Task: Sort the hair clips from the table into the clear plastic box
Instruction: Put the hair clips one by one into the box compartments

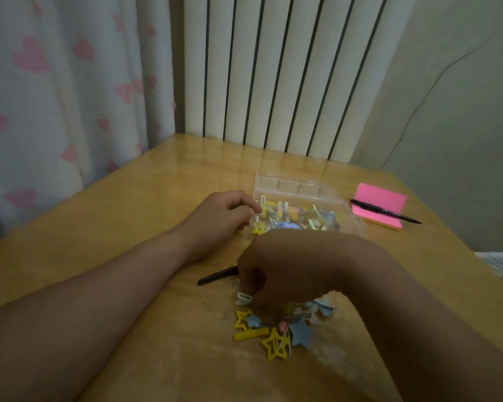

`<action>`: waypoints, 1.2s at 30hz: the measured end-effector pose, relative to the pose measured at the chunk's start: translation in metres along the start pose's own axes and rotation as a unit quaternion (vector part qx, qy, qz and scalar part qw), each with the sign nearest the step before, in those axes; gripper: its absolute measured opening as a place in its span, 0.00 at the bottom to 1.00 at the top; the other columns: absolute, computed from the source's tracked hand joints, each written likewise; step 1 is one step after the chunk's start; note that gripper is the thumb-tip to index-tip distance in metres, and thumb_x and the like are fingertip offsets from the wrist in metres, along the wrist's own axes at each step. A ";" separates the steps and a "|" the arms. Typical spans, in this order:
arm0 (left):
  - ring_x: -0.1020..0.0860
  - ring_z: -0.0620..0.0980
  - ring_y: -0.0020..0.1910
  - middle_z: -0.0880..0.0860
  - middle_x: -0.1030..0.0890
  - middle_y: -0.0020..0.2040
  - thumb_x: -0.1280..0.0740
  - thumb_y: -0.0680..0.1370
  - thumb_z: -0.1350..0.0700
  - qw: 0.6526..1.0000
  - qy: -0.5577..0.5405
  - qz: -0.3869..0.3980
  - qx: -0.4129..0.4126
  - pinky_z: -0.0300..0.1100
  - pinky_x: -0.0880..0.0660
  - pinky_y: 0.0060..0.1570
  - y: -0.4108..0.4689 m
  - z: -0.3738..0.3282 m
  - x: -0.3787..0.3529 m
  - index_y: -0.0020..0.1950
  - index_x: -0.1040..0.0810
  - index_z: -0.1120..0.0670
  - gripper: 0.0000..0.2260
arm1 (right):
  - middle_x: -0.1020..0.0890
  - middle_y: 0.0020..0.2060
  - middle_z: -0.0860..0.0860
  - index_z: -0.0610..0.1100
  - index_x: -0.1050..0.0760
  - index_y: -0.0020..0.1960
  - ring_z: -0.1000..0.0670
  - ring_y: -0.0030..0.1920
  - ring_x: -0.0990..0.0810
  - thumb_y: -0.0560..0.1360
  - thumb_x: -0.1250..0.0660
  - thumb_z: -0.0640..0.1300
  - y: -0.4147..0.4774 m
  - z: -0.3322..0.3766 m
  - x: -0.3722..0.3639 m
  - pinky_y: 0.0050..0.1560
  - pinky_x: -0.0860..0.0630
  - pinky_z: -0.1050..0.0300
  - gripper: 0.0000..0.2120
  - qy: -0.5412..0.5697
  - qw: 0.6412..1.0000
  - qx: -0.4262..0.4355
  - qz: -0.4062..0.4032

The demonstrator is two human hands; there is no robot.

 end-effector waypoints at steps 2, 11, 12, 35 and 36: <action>0.19 0.47 0.42 0.51 0.15 0.43 0.32 0.81 0.60 1.000 0.000 0.001 -0.004 0.42 0.23 0.47 0.000 0.000 0.000 0.52 0.13 0.51 0.09 | 0.17 0.44 0.53 0.50 0.19 0.52 0.52 0.43 0.19 0.79 0.29 0.49 -0.004 -0.003 0.008 0.46 0.19 0.52 0.04 0.030 0.999 0.003 -0.043; 0.21 0.41 0.41 0.44 0.17 0.39 0.33 0.82 0.58 1.000 0.013 -0.002 0.011 0.40 0.26 0.47 0.001 0.003 -0.001 0.52 0.13 0.47 0.09 | 0.14 0.41 0.50 0.48 0.20 0.50 0.55 0.39 0.15 0.77 0.24 0.42 -0.052 -0.125 0.037 0.37 0.24 0.61 0.06 0.249 0.860 -0.204 -0.396; 0.21 0.42 0.41 0.44 0.17 0.39 0.33 0.82 0.58 1.000 0.012 -0.001 0.012 0.40 0.26 0.47 0.001 0.003 -0.001 0.52 0.13 0.47 0.09 | 0.14 0.40 0.50 0.47 0.20 0.49 0.53 0.39 0.15 0.76 0.24 0.41 -0.052 -0.135 0.032 0.37 0.23 0.59 0.06 0.245 0.858 -0.234 -0.385; 0.22 0.39 0.39 0.45 0.18 0.39 0.33 0.82 0.59 1.000 0.013 -0.003 0.008 0.28 0.27 0.40 0.000 0.000 0.000 0.53 0.13 0.48 0.09 | 0.15 0.45 0.52 0.48 0.17 0.49 0.53 0.44 0.19 0.80 0.29 0.41 -0.024 -0.143 0.004 0.40 0.26 0.61 0.03 0.137 0.911 -0.294 -0.255; 0.22 0.39 0.39 0.45 0.18 0.39 0.33 0.82 0.59 1.000 0.016 -0.002 0.008 0.29 0.27 0.40 0.000 0.000 0.000 0.53 0.13 0.48 0.09 | 0.15 0.44 0.52 0.49 0.17 0.48 0.53 0.44 0.19 0.80 0.29 0.42 -0.024 -0.143 0.005 0.40 0.26 0.61 0.04 0.142 0.909 -0.295 -0.260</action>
Point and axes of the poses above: each hand's wrist, its own y-axis towards the middle knuckle, its own x-axis out of the back of the hand, z = x × y, the point moved 3 cm from there along y, towards the middle knuckle
